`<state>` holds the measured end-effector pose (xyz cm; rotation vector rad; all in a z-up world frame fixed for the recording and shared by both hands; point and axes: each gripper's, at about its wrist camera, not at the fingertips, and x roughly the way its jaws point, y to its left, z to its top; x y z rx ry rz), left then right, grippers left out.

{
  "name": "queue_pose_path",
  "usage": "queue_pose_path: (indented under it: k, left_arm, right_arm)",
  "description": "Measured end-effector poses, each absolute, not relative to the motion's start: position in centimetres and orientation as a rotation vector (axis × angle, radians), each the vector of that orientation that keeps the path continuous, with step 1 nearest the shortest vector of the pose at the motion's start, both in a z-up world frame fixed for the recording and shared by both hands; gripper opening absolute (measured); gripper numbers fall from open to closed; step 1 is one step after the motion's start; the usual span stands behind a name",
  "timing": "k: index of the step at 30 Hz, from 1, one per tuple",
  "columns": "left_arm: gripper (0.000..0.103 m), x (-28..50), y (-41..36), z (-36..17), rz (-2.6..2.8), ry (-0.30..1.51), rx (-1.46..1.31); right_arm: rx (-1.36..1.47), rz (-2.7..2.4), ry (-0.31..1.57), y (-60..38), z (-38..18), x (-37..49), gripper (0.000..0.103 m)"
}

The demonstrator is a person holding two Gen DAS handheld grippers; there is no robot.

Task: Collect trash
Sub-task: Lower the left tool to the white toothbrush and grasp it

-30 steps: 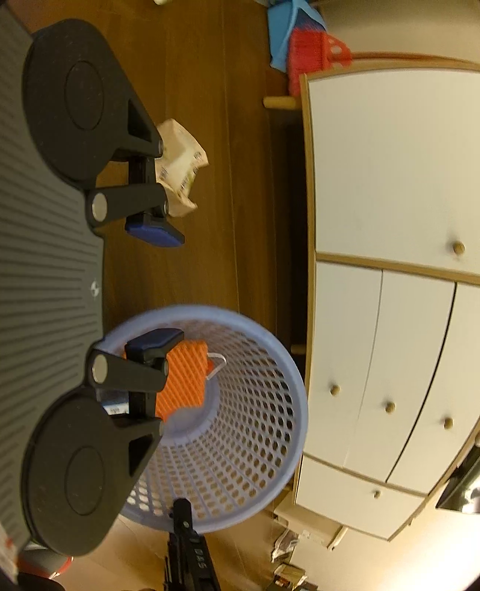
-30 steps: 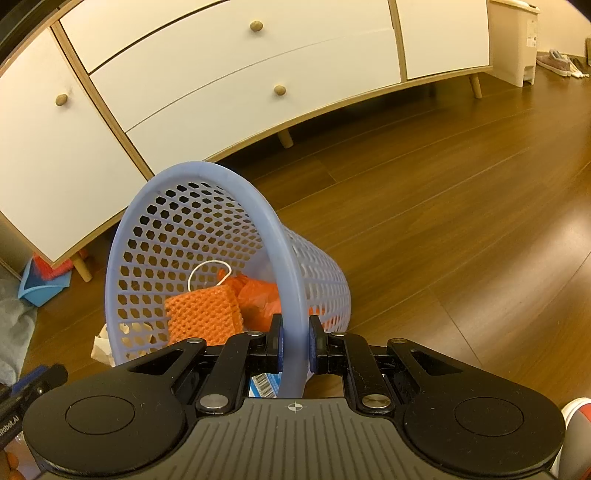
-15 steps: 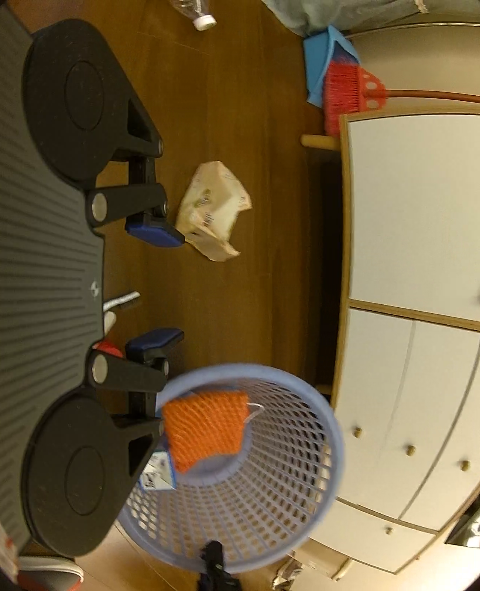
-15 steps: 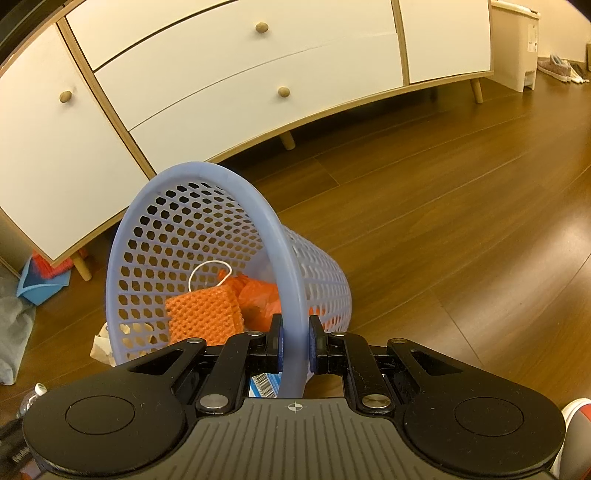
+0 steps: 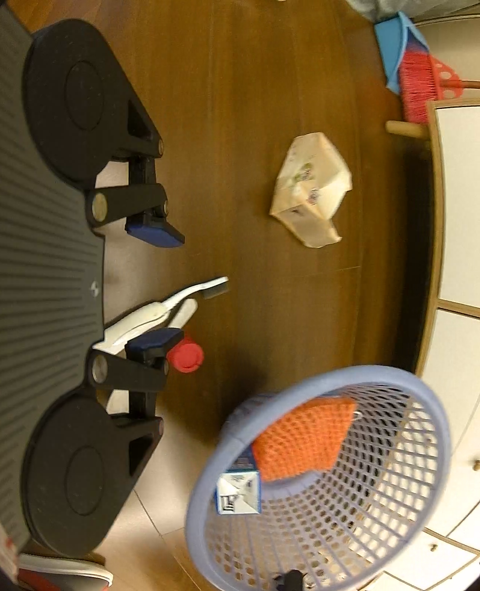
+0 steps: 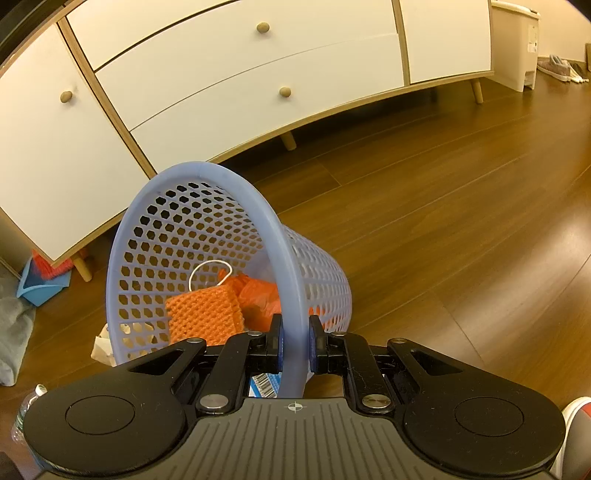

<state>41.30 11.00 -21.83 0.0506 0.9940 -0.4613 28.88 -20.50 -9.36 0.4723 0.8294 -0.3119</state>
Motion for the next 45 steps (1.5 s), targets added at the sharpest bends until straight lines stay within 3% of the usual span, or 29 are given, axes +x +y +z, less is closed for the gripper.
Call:
queue_pose_path:
  k: [39, 42, 45]
  left_arm:
    - [0.042, 38.8, 6.5, -28.0, -0.468, 1.137, 0.093]
    - [0.040, 39.1, 6.1, -28.4, -0.454, 1.142, 0.107]
    - [0.031, 39.4, 6.3, -28.6, -0.432, 1.148, 0.122]
  right_arm:
    - [0.403, -0.416, 0.788, -24.2, -8.2, 24.7, 0.009]
    - [0.392, -0.412, 0.785, -23.9, -8.2, 24.4, 0.009]
    - [0.379, -0.406, 0.785, -23.9, -8.1, 24.7, 0.009]
